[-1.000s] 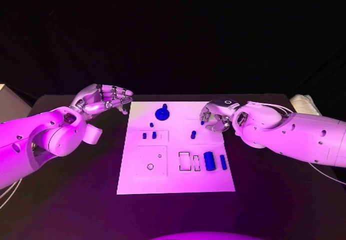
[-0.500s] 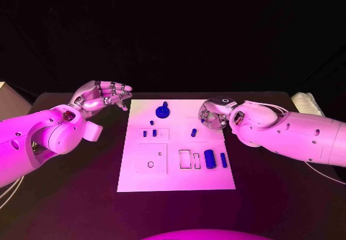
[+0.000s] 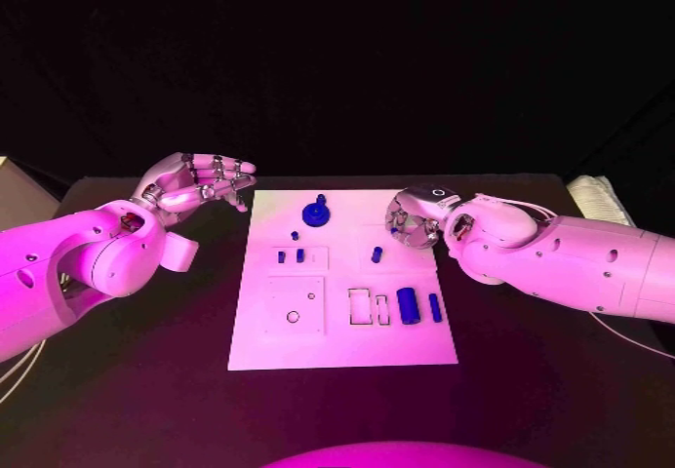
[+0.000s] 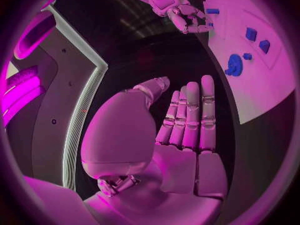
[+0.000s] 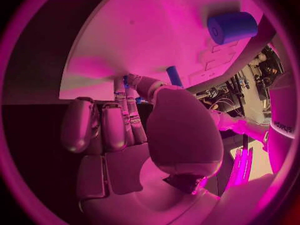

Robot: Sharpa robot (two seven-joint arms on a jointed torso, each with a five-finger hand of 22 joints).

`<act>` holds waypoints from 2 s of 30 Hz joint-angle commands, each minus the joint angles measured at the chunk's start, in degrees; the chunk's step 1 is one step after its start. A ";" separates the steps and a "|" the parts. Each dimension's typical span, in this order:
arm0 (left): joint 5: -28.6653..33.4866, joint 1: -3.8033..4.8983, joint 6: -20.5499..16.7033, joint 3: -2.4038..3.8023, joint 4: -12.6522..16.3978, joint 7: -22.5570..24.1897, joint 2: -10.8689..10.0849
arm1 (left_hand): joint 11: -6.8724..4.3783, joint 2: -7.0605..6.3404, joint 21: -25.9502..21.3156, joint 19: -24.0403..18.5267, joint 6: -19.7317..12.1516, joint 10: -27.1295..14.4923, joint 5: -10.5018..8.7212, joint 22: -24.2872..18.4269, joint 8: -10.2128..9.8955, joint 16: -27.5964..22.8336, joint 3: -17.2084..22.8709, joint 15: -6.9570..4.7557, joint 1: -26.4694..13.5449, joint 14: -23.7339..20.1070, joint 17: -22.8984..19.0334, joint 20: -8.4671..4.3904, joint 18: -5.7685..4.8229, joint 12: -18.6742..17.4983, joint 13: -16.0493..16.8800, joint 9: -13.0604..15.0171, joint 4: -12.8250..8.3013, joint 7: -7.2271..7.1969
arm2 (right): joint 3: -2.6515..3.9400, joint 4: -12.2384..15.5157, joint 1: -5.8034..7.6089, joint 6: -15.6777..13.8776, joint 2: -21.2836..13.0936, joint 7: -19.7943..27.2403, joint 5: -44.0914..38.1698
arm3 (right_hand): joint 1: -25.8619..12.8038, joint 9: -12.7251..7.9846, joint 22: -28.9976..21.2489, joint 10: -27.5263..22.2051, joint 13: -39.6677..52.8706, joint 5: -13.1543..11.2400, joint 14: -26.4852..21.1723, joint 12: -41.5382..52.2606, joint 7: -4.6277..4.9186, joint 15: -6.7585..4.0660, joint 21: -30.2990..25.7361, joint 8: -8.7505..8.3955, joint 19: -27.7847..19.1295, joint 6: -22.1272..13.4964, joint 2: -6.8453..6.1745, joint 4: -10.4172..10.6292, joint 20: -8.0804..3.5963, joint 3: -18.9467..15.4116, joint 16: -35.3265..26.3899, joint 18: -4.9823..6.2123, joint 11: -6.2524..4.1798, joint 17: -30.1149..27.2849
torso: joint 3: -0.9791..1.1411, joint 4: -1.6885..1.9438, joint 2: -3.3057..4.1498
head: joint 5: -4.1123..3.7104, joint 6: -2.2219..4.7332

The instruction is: Assemble the parts on the task board

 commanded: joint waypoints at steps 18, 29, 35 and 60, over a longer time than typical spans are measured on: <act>0.43 -0.02 0.31 0.04 -0.54 0.10 0.27 | 0.06 -0.02 -0.27 0.59 0.30 -0.65 0.22 -0.07 0.18 -0.49 0.14 0.00 1.03 0.02 -0.11 -0.12 0.83 0.29 -0.17 -0.08 -0.44 0.29 | 0.39 5.46 0.40 -10.54 -3.22 0.59 1.35 | 0.50 1.27 1.62 2.20 0.35 0.07 2.84 0.13 -0.16 -0.58 1.46 0.96 0.63 0.24 1.20 -1.09 -0.28 0.67 0.48 -0.74 -1.41 -0.21 | -0.05 -0.05 -0.19 | -0.24 0.21; 0.66 -0.08 0.47 0.04 -0.93 0.03 0.68 | 0.13 -0.06 -0.27 0.61 0.18 -0.81 0.23 -0.07 0.11 -0.55 0.11 0.04 1.04 -0.02 -0.14 -0.12 0.80 0.21 -0.23 -0.12 -0.44 0.36 | 0.85 13.08 1.11 -14.15 -5.89 3.69 3.85 | 0.48 1.33 1.83 2.22 0.36 0.06 2.85 0.09 -0.15 -0.58 1.64 1.01 0.67 0.23 1.16 -1.15 -0.29 0.71 0.56 -0.78 -1.40 -0.15 | -0.04 0.02 -0.15 | 0.33 0.59; 0.79 -0.18 0.41 0.04 -0.94 0.03 0.87 | 0.17 -0.06 -0.28 0.62 0.11 -0.91 0.22 -0.08 0.07 -0.58 0.09 0.07 1.03 -0.04 -0.15 -0.11 0.79 0.18 -0.26 -0.15 -0.41 0.40 | 0.83 17.31 0.23 -15.23 -5.56 5.06 4.73 | 0.48 1.40 1.91 2.19 0.38 0.11 2.84 0.00 -0.11 -0.58 1.71 1.03 0.67 0.16 1.16 -1.24 -0.30 0.81 0.58 -0.79 -1.38 -0.20 | -0.12 0.08 -0.20 | 1.41 0.73; 1.63 -0.23 0.31 0.03 -0.15 -0.07 1.46 | 0.32 -0.02 -0.36 0.59 -0.18 -1.15 0.22 -0.13 -0.10 -0.67 -0.01 0.21 0.86 -0.08 -0.19 -0.03 0.74 0.11 -0.36 -0.25 -0.20 0.59 | -0.50 15.72 -6.32 -10.16 4.71 -1.03 -3.92 | 0.38 1.60 1.80 2.11 0.41 0.32 2.79 -0.22 0.01 -0.52 1.59 1.08 0.55 -0.07 1.16 -1.41 -0.30 1.02 0.47 -0.75 -1.28 -0.47 | -0.20 0.18 0.01 | 5.75 -0.59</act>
